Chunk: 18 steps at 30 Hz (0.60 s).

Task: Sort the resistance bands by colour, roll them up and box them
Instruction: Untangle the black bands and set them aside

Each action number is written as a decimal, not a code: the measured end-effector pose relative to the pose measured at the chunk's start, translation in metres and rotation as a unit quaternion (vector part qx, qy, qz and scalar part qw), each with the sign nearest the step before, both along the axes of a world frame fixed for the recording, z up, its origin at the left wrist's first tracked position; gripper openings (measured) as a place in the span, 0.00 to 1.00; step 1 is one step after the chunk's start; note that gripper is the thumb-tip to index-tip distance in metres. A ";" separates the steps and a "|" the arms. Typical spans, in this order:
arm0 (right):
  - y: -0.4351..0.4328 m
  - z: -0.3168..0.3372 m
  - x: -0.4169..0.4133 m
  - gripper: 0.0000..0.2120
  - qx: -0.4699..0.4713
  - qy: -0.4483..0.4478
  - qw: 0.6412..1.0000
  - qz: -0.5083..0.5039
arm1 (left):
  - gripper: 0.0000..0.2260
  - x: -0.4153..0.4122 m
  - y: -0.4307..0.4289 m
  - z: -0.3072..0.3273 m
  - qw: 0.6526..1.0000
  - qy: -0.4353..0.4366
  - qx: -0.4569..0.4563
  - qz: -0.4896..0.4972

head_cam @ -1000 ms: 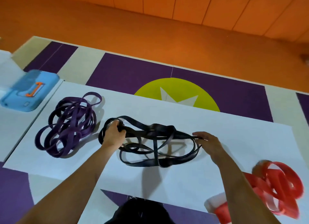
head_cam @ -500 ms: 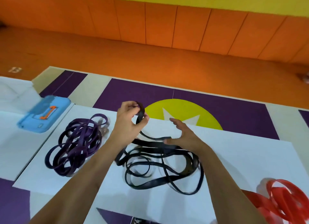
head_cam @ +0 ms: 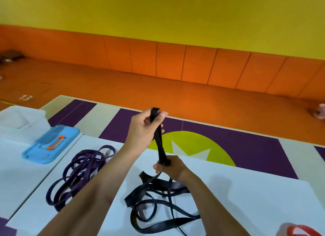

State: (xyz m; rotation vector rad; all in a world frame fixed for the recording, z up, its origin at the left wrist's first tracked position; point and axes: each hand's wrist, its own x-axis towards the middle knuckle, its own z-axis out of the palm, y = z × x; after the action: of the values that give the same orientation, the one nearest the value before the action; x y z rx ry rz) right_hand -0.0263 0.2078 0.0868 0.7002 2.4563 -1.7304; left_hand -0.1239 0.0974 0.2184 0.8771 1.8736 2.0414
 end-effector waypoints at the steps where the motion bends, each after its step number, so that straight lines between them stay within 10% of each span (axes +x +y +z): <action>1: 0.005 -0.009 0.008 0.11 0.017 -0.022 1.000 -0.011 | 0.07 -0.005 -0.002 0.001 0.999 -0.019 0.016 0.028; 5: 0.026 -0.026 0.033 0.12 0.082 -0.067 0.994 -0.008 | 0.07 -0.024 -0.012 -0.014 0.994 0.000 -0.003 0.109; 9: 0.032 0.010 0.027 0.04 0.144 -0.030 0.989 0.001 | 0.05 -0.043 -0.018 -0.051 0.953 0.151 -0.261 0.007; 12: 0.030 0.037 0.020 0.13 0.199 -0.019 0.979 0.028 | 0.13 -0.031 -0.022 -0.076 0.885 0.061 -0.426 -0.177; 18: 0.036 0.066 0.030 0.17 0.191 -0.023 0.981 0.038 | 0.11 -0.002 -0.033 -0.082 0.860 -0.078 -0.403 -0.301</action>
State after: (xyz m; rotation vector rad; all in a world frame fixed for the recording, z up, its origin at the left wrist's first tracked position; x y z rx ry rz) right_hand 0.0037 0.2442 0.1531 0.6509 2.7697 -1.2118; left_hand -0.1263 0.0641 0.1365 0.8517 1.7861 0.8044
